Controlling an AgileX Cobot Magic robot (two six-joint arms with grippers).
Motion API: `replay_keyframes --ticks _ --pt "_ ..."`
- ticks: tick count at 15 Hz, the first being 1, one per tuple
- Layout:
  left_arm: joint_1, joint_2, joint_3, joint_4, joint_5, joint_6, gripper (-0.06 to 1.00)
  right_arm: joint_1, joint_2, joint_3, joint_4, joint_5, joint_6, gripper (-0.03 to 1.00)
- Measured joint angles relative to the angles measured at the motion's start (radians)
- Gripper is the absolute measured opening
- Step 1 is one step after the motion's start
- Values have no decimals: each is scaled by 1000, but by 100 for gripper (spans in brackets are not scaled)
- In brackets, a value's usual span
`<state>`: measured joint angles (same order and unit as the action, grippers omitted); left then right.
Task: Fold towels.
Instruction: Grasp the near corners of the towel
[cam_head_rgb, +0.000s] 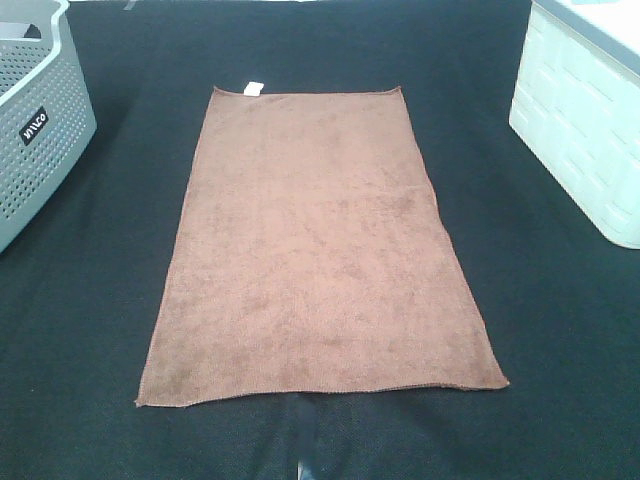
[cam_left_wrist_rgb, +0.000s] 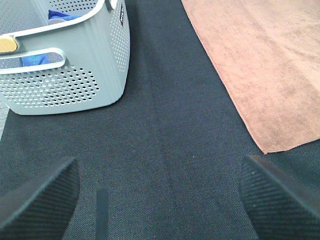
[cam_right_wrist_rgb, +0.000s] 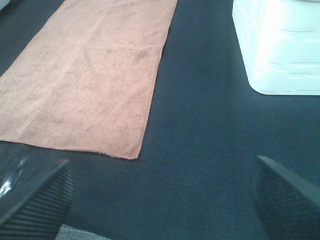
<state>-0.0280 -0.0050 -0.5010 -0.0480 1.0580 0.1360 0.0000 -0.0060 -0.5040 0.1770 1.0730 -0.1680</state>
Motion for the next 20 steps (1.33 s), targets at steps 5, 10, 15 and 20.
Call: replay_keyframes --ticks 5,10,15,20 --pt "0 0 0 0 0 0 82 0 0 0 0 0 0 89" --pt "0 0 0 0 0 0 82 0 0 0 0 0 0 89" --pt "0 0 0 0 0 0 82 0 0 0 0 0 0 89" --pt "0 0 0 0 0 0 82 0 0 0 0 0 0 89"
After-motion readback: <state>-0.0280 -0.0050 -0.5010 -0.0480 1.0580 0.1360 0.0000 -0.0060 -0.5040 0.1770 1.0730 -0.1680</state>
